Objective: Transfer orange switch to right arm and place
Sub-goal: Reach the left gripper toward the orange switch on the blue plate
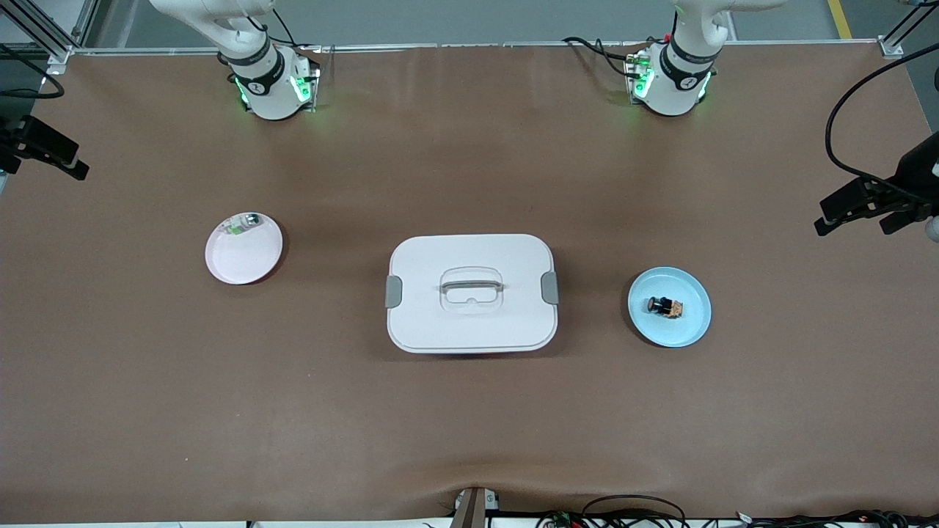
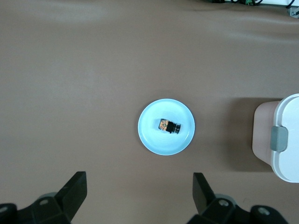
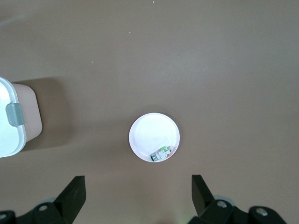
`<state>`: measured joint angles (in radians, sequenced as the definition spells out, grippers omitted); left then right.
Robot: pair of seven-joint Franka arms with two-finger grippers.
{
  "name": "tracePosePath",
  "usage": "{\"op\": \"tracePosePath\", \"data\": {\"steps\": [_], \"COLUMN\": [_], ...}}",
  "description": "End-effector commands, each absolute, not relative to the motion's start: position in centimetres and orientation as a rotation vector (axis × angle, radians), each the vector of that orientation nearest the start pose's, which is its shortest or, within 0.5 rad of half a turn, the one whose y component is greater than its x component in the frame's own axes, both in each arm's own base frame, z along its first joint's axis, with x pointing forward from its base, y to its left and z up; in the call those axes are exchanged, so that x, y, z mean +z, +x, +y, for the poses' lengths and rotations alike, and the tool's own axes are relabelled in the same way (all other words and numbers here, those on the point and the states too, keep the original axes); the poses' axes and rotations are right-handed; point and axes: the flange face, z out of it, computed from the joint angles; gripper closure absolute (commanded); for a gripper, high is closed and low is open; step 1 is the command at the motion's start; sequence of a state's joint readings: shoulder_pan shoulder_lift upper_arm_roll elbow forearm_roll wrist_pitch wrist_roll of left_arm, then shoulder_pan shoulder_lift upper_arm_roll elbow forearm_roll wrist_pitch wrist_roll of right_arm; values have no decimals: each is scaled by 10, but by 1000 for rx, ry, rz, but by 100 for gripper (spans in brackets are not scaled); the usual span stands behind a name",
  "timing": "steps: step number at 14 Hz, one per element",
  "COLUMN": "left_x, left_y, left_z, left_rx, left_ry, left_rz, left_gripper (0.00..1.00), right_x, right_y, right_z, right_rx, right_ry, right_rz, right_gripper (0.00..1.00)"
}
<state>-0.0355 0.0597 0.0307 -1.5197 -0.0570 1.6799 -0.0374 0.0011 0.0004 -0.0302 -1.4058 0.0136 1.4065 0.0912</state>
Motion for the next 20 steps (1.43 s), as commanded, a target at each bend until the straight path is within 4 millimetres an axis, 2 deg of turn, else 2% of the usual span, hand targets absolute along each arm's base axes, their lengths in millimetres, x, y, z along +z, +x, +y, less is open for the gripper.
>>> {"op": "tracePosePath", "data": {"steps": [1,4,8,11,17,20], "left_x": [627,624,595,561,467,429], "left_y": [583,584,600,617,654,665], "left_z": [-10,-10,-15,-22,-41,-44], "left_rx": [-142,-133,-74,-28,92,122], "left_ry": [-3175,-3178,-3178,-3186,-3176,-3174], "left_rz": [-54,-56,-27,1,43,52], "left_gripper": [0,0,0,0,0,0], "right_x": [689,689,687,686,686,687], "right_y": [529,528,529,530,530,531], "right_z": [-17,-17,-18,-18,-18,-18], "right_rx": [-11,-9,-2,3,3,-8], "right_ry": [-3112,-3112,-3112,-3111,-3111,-3111], "right_rz": [175,175,183,190,197,197], "right_gripper": [0,0,0,0,0,0]}}
